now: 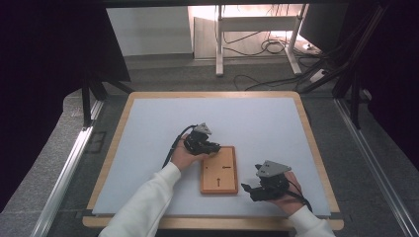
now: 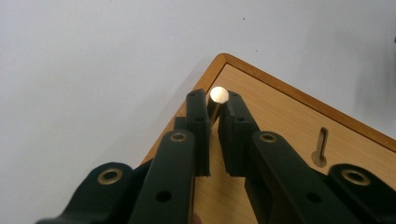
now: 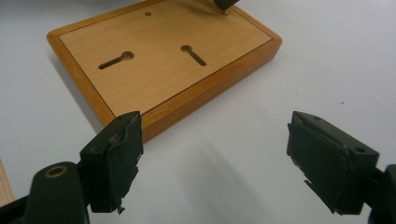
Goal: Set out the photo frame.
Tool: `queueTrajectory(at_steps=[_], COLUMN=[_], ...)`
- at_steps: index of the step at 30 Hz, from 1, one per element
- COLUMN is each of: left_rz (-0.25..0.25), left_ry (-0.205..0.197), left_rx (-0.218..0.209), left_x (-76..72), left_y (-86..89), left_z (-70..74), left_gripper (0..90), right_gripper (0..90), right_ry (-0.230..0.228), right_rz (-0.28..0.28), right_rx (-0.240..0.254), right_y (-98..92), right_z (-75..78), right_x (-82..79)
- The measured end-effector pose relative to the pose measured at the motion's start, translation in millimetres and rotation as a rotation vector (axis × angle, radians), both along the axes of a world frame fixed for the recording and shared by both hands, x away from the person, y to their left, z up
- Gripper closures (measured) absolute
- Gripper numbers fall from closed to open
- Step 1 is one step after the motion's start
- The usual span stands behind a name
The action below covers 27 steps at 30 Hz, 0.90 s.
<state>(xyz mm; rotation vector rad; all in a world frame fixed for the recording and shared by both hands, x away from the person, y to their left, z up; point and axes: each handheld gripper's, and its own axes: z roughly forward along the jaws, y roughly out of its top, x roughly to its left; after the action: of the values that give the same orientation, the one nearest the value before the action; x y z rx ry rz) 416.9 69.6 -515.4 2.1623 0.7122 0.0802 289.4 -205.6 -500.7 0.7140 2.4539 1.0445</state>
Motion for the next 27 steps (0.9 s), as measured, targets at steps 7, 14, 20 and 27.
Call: queueTrajectory(at_steps=[7,14,20,27], left_rz=[-0.01,-0.028,-0.029,-0.043], left_ry=[0.028,0.053,0.061,0.076], left_rx=[-0.001,-0.02,-0.029,-0.042], left_x=[3.0,6.8,8.3,11.5], left_y=[0.8,3.5,4.5,6.8], left_z=[0.8,-0.5,-1.2,-2.3], left_gripper=[83.3,82.5,82.2,81.8], right_gripper=[16.0,15.9,15.6,15.3], right_ry=[-0.021,-0.023,-0.022,-0.016], right_rz=[0.033,0.061,0.076,0.082], right_rx=[-0.033,-0.055,-0.07,-0.076], right_y=[15.2,24.5,29.5,33.5], right_z=[0.5,-4.1,-7.2,-9.9], right_x=[-7.4,-10.7,-12.3,-12.7])
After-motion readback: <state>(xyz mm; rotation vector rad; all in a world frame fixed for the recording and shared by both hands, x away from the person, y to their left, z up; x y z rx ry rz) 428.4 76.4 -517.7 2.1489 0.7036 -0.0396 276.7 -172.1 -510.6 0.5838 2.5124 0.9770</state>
